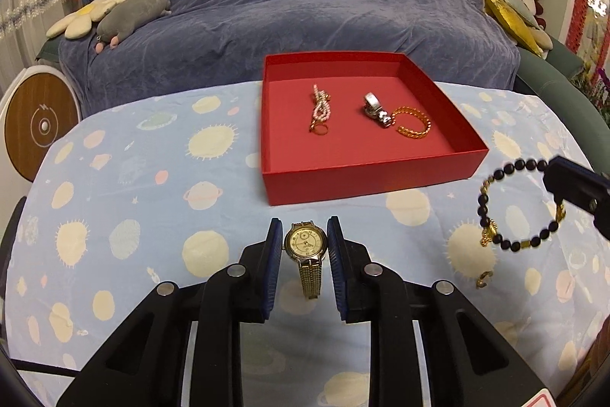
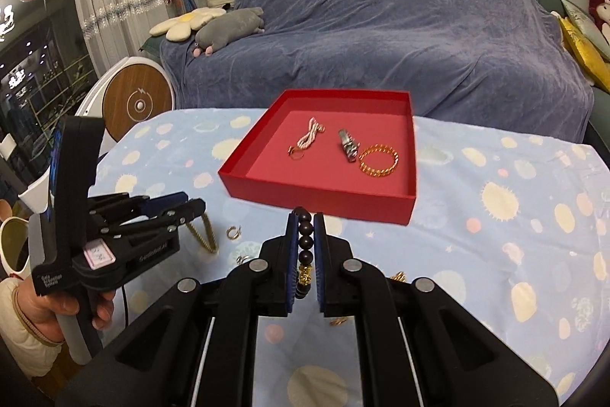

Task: Organize jewelry
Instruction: 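Release the gold watch into the box with the left tool while the right tool releases the beaded bracelet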

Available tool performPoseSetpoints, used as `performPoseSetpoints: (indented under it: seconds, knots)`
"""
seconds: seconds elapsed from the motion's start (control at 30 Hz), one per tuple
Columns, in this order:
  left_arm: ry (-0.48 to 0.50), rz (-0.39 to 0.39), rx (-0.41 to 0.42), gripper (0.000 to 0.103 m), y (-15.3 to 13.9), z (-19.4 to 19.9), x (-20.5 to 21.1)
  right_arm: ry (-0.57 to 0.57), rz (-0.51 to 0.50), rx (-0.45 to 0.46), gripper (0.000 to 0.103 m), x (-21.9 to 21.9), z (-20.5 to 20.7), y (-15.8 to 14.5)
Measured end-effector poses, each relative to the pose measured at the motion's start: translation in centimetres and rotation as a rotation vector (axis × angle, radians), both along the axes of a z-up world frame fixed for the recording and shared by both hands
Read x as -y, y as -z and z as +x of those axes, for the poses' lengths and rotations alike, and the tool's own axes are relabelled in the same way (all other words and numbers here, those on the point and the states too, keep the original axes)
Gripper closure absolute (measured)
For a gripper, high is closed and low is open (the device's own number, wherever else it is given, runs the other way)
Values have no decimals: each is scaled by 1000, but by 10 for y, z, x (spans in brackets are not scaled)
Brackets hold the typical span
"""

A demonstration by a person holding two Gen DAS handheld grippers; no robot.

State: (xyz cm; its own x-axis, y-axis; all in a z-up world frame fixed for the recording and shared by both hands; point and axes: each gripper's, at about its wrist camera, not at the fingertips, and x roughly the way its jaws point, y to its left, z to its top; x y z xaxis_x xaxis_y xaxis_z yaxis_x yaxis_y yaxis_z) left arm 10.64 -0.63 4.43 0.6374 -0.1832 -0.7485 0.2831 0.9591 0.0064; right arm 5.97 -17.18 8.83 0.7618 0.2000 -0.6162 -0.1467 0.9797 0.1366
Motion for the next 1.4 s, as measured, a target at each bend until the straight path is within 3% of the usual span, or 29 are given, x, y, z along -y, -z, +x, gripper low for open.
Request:
performPoseSetpoints:
  seconds: [0.3, 0.6, 1.03, 1.23, 1.4]
  knots:
    - [49, -2, 55, 82, -30, 41, 27, 53, 66, -10, 96, 28, 77, -15]
    - [25, 18, 35, 82, -7, 98, 40, 21, 80, -69, 96, 4, 134, 13]
    - [-2, 55, -11, 81, 32, 123, 45, 48, 33, -174, 94, 10, 151, 68]
    - [-32, 54, 24, 76, 24, 125, 45, 67, 50, -156, 74, 21, 142, 66]
    - [-44, 39, 53, 62, 7, 113, 37, 69, 42, -121, 71, 25, 124, 50]
